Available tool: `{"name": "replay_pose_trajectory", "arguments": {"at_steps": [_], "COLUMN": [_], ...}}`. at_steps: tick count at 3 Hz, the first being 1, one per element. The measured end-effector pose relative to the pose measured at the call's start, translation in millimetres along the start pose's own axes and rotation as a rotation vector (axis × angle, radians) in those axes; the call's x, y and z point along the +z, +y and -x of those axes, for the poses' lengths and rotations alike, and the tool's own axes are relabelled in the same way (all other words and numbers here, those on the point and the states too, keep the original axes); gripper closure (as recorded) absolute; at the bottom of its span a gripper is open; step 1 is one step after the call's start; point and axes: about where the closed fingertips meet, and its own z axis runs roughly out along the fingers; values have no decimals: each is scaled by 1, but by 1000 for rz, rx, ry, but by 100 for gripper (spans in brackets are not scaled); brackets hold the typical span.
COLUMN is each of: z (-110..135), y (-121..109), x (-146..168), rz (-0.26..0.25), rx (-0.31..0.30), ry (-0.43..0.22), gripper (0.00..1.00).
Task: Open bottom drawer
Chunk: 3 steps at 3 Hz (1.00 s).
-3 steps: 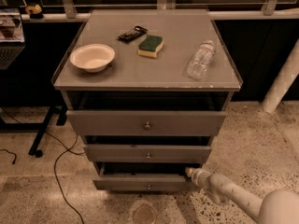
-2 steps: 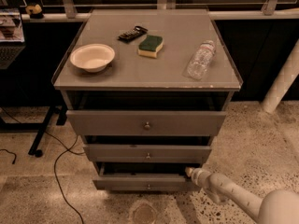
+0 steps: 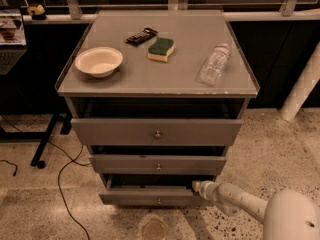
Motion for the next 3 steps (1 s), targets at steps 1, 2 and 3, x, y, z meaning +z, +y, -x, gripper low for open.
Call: {"name": "replay_pose_trajectory", "arguments": {"at_steps": [1,2,3], "z": [-9,-18,-26], "y": [-1,-7,-12], "x": [-1,-7,-17], "rz": [9,10,11], "rx": [-2,17,10], "ry": [40,68,97], "gripper": [100,100,100]}}
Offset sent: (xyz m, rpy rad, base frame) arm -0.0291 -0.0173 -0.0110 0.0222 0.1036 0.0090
